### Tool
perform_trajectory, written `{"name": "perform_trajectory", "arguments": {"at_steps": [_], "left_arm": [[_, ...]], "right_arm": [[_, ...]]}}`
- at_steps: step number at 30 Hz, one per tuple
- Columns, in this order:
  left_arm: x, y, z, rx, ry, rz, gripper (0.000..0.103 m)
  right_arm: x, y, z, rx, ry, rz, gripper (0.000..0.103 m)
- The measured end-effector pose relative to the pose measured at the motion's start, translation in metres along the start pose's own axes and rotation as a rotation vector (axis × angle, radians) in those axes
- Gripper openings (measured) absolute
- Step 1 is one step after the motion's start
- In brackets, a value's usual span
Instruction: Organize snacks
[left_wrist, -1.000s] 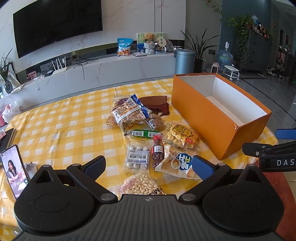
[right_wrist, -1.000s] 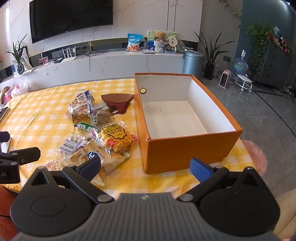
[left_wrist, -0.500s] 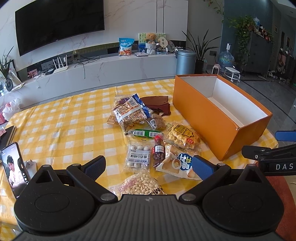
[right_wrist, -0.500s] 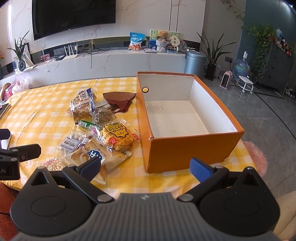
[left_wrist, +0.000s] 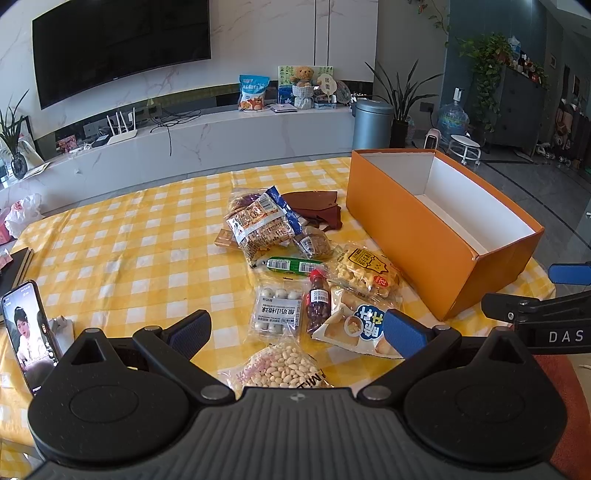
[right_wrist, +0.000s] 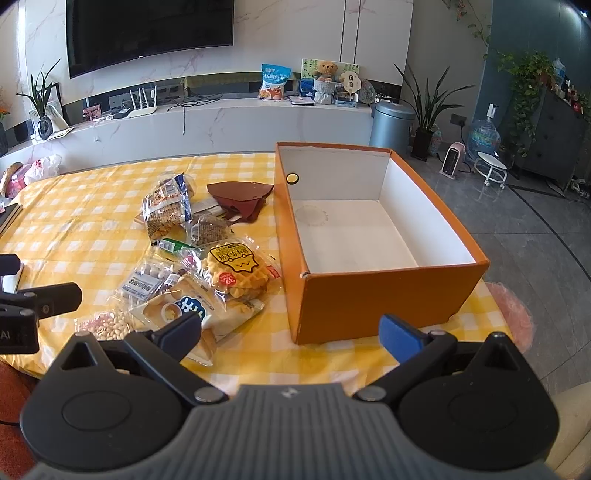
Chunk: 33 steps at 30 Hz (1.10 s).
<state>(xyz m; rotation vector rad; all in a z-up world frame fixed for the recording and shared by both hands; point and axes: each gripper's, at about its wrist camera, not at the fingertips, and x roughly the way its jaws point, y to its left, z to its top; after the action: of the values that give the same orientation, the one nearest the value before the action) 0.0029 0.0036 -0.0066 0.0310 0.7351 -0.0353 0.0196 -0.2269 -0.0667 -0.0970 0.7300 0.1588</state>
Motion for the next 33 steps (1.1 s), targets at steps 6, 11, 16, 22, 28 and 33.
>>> {"name": "perform_trajectory", "arguments": {"at_steps": [6, 11, 16, 22, 28, 33], "left_arm": [[-0.0004, 0.0015, 0.0005, -0.007, 0.0, 0.0, 0.103], [-0.0004, 0.0015, 0.0012, -0.012, -0.001, 0.0, 0.103], [-0.0013, 0.0022, 0.0018, -0.018, -0.006, -0.003, 0.103], [-0.0021, 0.0008, 0.0028, -0.02, -0.007, -0.006, 0.103], [-0.0021, 0.0008, 0.0029, -0.022, -0.007, -0.008, 0.103], [-0.0021, 0.0009, 0.0032, -0.024, -0.007, -0.005, 0.103]], "right_arm": [[0.0002, 0.0008, -0.0006, -0.002, 0.003, 0.0, 0.1], [0.0002, 0.0006, -0.0005, -0.003, 0.003, 0.0, 0.1], [0.0009, 0.0022, -0.0004, -0.008, -0.003, 0.0, 0.1], [0.0018, 0.0021, -0.0004, -0.008, 0.002, -0.002, 0.1], [0.0023, 0.0022, 0.0004, -0.013, 0.003, -0.001, 0.1], [0.0037, 0.0027, 0.0002, -0.013, 0.006, 0.0, 0.1]]}}
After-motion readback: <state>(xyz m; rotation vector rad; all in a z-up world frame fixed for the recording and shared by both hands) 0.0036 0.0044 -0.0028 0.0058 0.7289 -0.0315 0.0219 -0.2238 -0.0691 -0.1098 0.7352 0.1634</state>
